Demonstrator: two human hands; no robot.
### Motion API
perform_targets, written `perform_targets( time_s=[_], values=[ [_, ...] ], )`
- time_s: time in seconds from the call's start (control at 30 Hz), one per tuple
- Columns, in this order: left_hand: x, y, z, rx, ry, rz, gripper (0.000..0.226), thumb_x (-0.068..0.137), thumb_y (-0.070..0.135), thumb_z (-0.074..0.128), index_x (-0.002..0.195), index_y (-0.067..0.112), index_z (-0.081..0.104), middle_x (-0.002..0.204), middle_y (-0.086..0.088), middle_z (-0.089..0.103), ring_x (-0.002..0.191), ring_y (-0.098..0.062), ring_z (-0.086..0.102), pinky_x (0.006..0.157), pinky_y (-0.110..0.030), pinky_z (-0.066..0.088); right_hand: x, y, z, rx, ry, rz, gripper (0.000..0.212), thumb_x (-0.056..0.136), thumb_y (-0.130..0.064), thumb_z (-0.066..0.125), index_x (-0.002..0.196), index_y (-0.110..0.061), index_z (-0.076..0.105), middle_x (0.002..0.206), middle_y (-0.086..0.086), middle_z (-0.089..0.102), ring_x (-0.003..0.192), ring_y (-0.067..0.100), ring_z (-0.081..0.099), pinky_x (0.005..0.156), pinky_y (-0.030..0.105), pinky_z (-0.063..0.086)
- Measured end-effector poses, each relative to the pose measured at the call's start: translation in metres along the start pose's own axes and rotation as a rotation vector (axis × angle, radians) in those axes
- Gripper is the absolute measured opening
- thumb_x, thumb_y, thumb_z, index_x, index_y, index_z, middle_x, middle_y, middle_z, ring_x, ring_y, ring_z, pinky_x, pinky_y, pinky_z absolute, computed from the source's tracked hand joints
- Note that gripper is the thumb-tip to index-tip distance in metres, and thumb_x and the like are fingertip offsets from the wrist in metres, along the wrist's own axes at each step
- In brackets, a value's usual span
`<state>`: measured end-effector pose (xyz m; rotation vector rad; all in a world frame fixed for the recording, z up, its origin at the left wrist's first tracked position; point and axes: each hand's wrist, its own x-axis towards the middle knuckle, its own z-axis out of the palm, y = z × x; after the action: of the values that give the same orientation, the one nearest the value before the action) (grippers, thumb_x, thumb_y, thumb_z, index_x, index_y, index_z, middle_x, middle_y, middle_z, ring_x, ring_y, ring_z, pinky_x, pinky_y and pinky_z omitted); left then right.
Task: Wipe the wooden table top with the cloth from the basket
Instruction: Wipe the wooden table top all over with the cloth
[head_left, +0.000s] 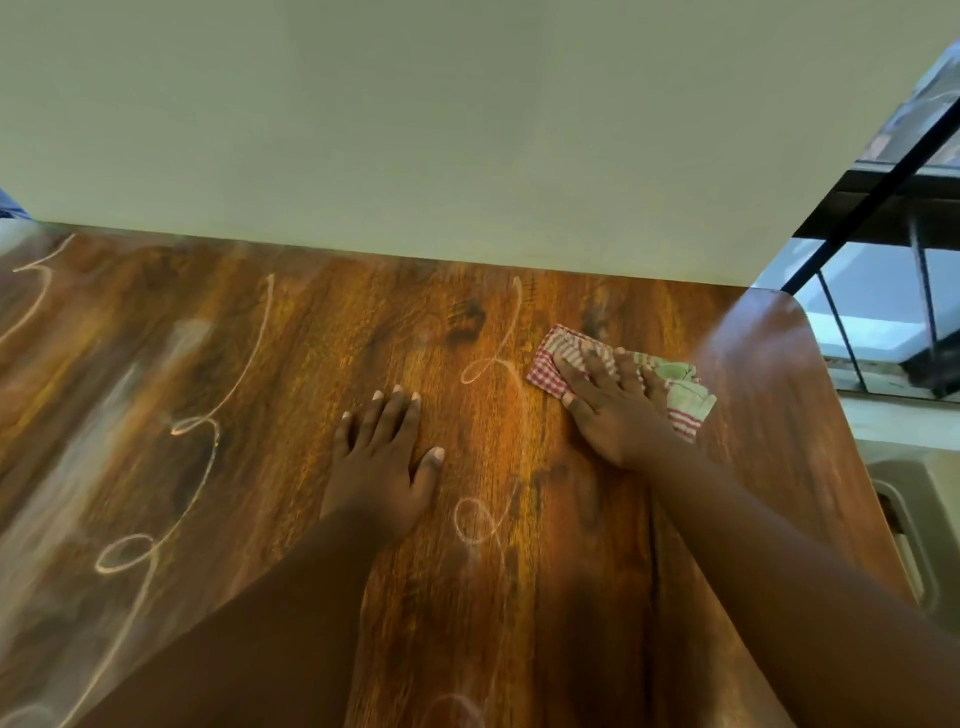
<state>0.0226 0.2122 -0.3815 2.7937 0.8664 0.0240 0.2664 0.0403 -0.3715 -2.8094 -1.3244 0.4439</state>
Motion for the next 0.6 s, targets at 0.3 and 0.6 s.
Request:
perform_targets(
  time_s=[0.3,0.6],
  values=[
    [0.001,0.001,-0.001,0.002,-0.019,-0.030,0.075,0.088,0.064,0.001,0.153,0.026,-0.003,0.159,0.006,-0.013,0.145,-0.012,-0.021,0.117,-0.042,-0.013,0.021,0.015,-0.008,-0.061,0.045,-0.048,0.054,0.094,-0.061,0.000,0.146,-0.050,-0.009,0.160,-0.006,-0.009,0.145,0.025,-0.010,0.113,0.048,-0.009],
    [0.001,0.002,-0.005,0.026,-0.037,-0.032,0.074,0.089,0.063,0.001,0.153,0.027,-0.007,0.159,0.007,-0.016,0.144,-0.011,-0.024,0.117,-0.041,-0.015,0.120,0.024,-0.029,-0.014,0.011,0.024,0.051,0.096,-0.060,0.007,0.146,-0.053,-0.003,0.160,-0.010,-0.007,0.146,0.027,-0.008,0.112,0.053,-0.006]
  ],
)
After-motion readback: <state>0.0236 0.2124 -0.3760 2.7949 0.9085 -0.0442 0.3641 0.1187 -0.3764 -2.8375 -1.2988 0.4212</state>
